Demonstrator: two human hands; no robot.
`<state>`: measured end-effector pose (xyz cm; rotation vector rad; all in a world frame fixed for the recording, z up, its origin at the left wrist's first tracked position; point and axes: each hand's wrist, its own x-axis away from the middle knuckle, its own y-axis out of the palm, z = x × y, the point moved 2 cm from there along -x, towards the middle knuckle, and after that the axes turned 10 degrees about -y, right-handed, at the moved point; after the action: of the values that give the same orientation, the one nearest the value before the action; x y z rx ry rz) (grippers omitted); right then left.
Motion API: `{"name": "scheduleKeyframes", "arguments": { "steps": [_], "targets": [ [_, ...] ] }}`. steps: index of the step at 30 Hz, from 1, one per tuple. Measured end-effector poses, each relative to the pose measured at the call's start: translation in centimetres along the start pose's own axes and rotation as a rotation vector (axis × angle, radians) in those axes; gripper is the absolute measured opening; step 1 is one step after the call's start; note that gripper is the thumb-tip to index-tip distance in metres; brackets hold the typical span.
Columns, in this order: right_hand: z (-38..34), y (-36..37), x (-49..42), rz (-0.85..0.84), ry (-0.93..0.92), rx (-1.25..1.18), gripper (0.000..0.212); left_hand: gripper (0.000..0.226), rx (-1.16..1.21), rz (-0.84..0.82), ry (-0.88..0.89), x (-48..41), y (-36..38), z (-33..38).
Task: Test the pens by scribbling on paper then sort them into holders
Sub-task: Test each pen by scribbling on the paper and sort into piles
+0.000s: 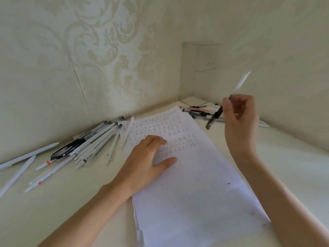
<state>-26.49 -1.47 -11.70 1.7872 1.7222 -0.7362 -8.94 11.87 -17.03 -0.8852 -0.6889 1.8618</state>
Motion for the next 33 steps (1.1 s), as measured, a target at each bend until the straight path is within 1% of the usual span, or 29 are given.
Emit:
{"name": "scheduleKeyframes", "arguments": {
  "steps": [1, 2, 4, 6, 8, 9, 11, 13, 14, 17, 20, 23, 27, 31, 33],
  "targets": [
    [-0.3, 0.6, 0.5, -0.019, 0.104, -0.132, 0.011, 0.068, 0.052, 0.036, -0.024, 0.0, -0.3, 0.1],
    [-0.2, 1.1, 1.1, -0.074, 0.212, -0.225, 0.011, 0.066, 0.102, 0.066, -0.048, 0.0, -0.5, 0.1],
    [0.2, 2.1, 2.4, -0.217, 0.372, -0.337, 0.009, 0.065, 0.173, 0.091, -0.087, 0.1, -0.8, 0.2],
    [0.5, 2.7, 3.5, -0.355, 0.479, -0.387, 0.008, 0.064, 0.19, 0.08, -0.105, 0.3, -0.8, 0.4],
    [0.4, 3.1, 4.0, -0.479, 0.53, -0.411, 0.009, 0.06, 0.164, 0.073, -0.101, 0.2, -0.7, 0.5],
    [0.3, 3.1, 4.1, -0.53, 0.538, -0.417, 0.008, 0.055, 0.141, 0.078, -0.085, 0.2, -0.7, 0.5],
    [0.1, 3.2, 4.3, -0.602, 0.539, -0.427, 0.005, 0.038, 0.093, 0.096, -0.039, 0.2, -0.6, 0.5],
    [0.0, 3.2, 4.5, -0.642, 0.53, -0.433, 0.003, 0.022, 0.059, 0.098, -0.012, 0.2, -0.6, 0.6],
    [-0.1, 3.2, 4.5, -0.657, 0.521, -0.435, 0.004, 0.02, 0.048, 0.092, -0.006, 0.2, -0.5, 0.7],
    [-0.1, 3.3, 4.7, -0.695, 0.492, -0.439, 0.007, 0.029, 0.028, 0.07, -0.004, 0.3, -0.3, 0.8],
    [-0.1, 3.4, 4.9, -0.701, 0.472, -0.407, 0.008, 0.024, -0.061, 0.064, 0.018, 0.4, -0.3, 1.1],
    [0.1, 3.4, 4.9, -0.689, 0.468, -0.387, 0.011, 0.025, -0.171, 0.115, 0.006, 0.3, -0.7, 1.1],
    [0.4, 3.3, 4.8, -0.654, 0.497, -0.433, 0.014, 0.029, -0.129, 0.133, 0.0, 0.1, -0.8, 1.2],
    [0.3, 3.7, 5.3, -0.714, 0.561, -0.557, 0.015, 0.028, -0.082, 0.116, 0.003, 0.0, -0.8, 1.0],
    [0.1, 3.8, 5.4, -0.749, 0.558, -0.533, 0.015, 0.037, -0.114, 0.089, 0.002, 0.2, -0.9, 1.1]
  ]
}}
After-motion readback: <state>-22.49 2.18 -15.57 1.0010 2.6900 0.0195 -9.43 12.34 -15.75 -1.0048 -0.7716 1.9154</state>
